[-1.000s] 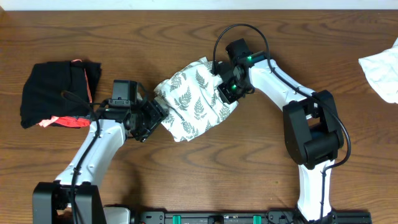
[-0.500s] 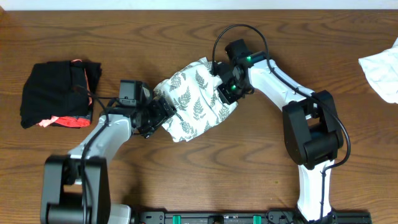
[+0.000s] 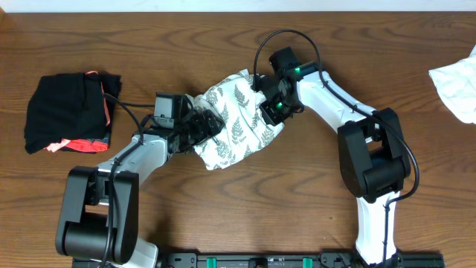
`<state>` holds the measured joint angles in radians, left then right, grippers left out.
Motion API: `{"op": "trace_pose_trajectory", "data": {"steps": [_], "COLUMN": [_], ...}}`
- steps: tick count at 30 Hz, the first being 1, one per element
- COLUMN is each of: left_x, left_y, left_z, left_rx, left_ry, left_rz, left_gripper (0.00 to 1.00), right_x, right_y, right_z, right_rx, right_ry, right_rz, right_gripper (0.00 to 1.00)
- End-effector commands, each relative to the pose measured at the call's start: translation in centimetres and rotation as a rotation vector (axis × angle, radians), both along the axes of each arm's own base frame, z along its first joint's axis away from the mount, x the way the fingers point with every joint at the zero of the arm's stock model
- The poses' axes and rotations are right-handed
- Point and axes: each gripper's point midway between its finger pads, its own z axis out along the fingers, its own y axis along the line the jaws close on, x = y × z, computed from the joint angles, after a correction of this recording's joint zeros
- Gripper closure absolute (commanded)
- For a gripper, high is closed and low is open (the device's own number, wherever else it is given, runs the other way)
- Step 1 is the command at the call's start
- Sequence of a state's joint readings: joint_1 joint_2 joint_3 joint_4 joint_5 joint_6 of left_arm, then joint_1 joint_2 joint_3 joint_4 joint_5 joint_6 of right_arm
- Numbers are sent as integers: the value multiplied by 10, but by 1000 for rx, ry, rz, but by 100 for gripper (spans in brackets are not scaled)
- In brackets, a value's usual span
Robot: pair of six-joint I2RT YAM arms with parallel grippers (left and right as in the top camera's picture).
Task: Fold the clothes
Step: 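Grasp the dress bundle's left side with the left gripper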
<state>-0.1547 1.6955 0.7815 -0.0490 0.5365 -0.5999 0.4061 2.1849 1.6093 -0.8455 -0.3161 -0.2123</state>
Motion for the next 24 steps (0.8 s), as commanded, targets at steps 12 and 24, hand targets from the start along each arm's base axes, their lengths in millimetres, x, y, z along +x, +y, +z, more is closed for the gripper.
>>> {"op": "trace_pose_trajectory", "data": {"steps": [12,24], "left_x": [-16,9], "left_y": [6,-51], "left_z": [-23,-34], "left_rx": [15,-149], "left_ry": [119,62], "left_rz": [54,74], "left_gripper": [12,12], "right_x": [-8,-16], "right_y": [3,14], "right_z": [-10,-10], "right_rx": [-11,-15], "right_ry": [29,35], "right_rz": [26,57], "right_gripper": [83,82]}}
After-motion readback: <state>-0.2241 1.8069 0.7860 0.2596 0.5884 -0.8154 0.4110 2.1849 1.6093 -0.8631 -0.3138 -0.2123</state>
